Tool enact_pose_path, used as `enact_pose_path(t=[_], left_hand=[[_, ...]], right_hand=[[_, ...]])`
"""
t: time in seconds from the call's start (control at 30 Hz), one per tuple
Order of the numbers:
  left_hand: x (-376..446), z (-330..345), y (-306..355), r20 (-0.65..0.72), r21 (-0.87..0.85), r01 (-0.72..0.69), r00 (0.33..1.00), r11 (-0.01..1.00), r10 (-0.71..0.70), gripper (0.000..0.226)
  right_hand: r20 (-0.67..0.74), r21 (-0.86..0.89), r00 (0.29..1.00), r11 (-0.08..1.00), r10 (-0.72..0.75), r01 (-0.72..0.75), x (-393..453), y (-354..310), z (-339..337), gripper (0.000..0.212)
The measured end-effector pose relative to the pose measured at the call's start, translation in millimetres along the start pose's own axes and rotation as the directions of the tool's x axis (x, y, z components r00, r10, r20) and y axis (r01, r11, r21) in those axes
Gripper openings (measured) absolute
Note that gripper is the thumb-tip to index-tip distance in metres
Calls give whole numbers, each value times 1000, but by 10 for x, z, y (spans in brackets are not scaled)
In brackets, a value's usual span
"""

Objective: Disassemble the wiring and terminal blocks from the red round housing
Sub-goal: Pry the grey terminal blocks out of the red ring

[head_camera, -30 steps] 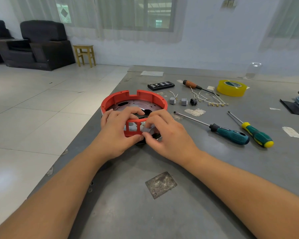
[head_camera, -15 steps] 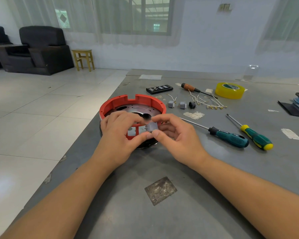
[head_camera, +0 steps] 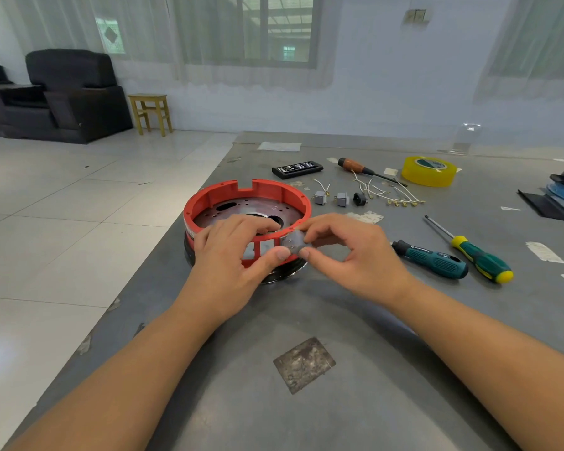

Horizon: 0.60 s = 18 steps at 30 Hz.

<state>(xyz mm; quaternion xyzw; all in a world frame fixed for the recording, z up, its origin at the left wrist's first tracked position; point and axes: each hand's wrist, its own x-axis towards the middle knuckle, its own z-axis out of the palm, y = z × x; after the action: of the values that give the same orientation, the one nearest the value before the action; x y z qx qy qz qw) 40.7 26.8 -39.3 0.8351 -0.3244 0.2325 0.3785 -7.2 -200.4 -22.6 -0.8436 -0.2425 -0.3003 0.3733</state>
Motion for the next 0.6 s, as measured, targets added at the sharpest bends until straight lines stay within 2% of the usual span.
enact_pose_path(t=[0.13,0.2,0.27,0.37,0.5,0.6], left_hand=[[7,84,58,-14,163,66,998,984,-65,33],[26,126,105,-36,242,90,996,966,-84,24],[52,164,135,-52,276,110,994,955,-99,22],[75,203,118,-80,287,124,991,950,-106,23],[76,234,82,-110,302,129,989,945,-100,26],[80,259,36,-140,299,113,987,948,-74,23]], right_hand=[[-145,-93,973,977,177,-192,86,222,-221,17],[-181,-144,927,923,330,-357,164,399,-347,19],[-177,-214,885,861,430,-461,292,594,-419,17],[-116,-354,868,796,483,-491,598,846,-389,15],[-64,-395,831,751,553,-530,1120,1157,-244,17],[-23,-473,831,726,556,-499,1437,1356,-61,20]])
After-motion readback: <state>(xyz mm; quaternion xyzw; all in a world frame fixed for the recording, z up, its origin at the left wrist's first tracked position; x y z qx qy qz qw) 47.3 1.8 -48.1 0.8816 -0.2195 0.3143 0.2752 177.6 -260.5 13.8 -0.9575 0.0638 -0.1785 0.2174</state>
